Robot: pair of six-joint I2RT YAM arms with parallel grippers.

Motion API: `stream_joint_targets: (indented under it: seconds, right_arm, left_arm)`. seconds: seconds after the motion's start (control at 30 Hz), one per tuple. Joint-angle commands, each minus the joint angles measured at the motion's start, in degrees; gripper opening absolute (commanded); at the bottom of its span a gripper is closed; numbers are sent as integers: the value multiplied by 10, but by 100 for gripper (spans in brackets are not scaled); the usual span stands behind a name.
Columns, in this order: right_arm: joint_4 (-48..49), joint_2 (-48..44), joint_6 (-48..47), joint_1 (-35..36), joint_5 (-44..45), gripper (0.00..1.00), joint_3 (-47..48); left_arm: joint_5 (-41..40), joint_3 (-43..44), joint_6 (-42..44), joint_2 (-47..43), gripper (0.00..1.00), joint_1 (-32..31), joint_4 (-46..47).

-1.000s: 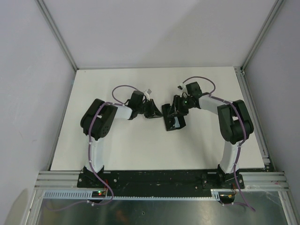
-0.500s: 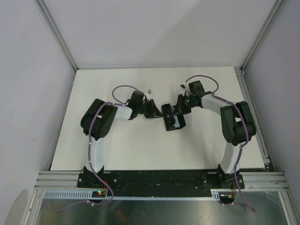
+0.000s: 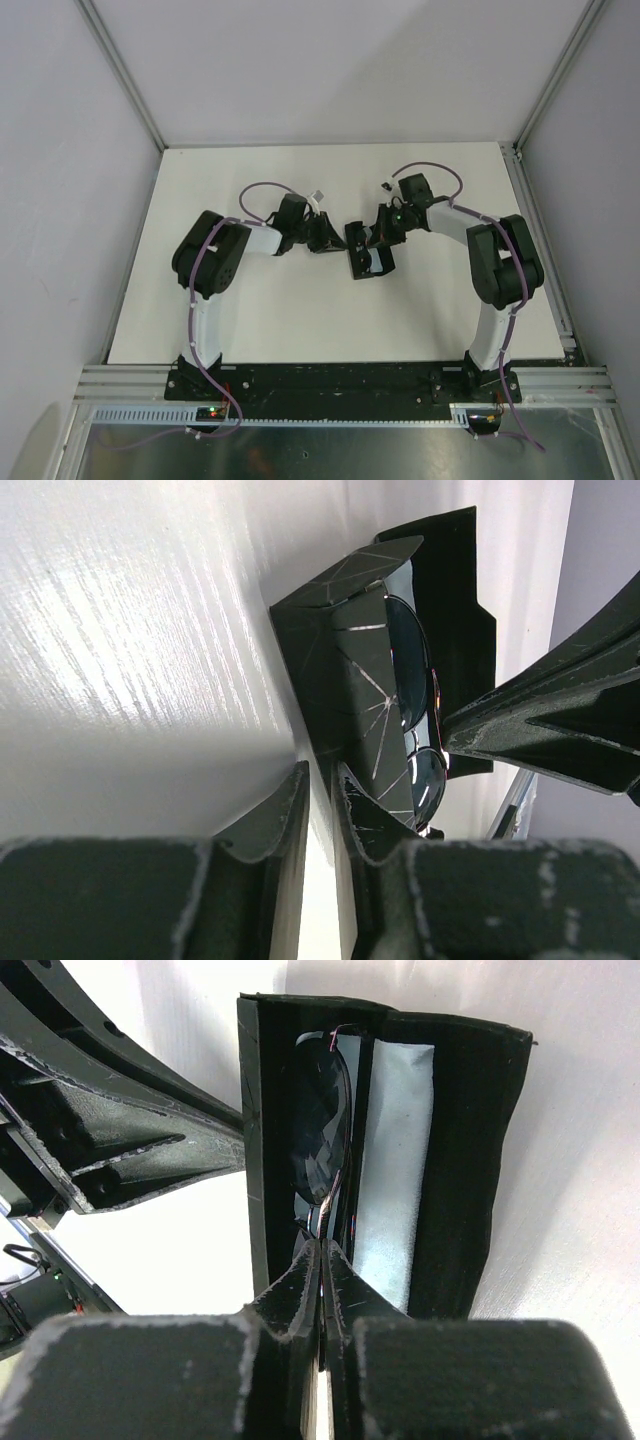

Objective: Organize the sunglasses

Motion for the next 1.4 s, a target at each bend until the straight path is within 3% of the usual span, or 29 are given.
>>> stream_joint_targets:
  seconds: [0.0, 0.13, 0.3, 0.77, 0.9, 1.1, 1.2, 1.37]
  right_arm:
    - [8, 22, -1, 22, -6, 2, 13]
    - [12, 17, 0, 23, -9, 3, 13]
    - [15, -7, 5, 12, -5, 17, 13]
    - [-27, -82, -7, -26, 7, 34, 22]
    - [-52, -96, -20, -47, 28, 35, 22]
    - [-65, -94, -12, -79, 128, 34, 2]
    - [-47, -79, -5, -83, 175, 29, -22]
    - [-14, -40, 3, -71, 159, 22, -47]
  left_arm:
    - [2, 13, 15, 9, 20, -4, 0]
    - [2, 13, 15, 11, 20, -5, 0]
    - [1, 12, 15, 9, 20, -5, 0]
    - [-3, 10, 17, -1, 20, -2, -1]
    - [-3, 6, 19, -13, 20, 5, 0]
    - [-2, 8, 22, -17, 20, 8, -5]
    - [-4, 7, 21, -16, 20, 9, -6]
    - [-4, 7, 21, -16, 20, 8, -6]
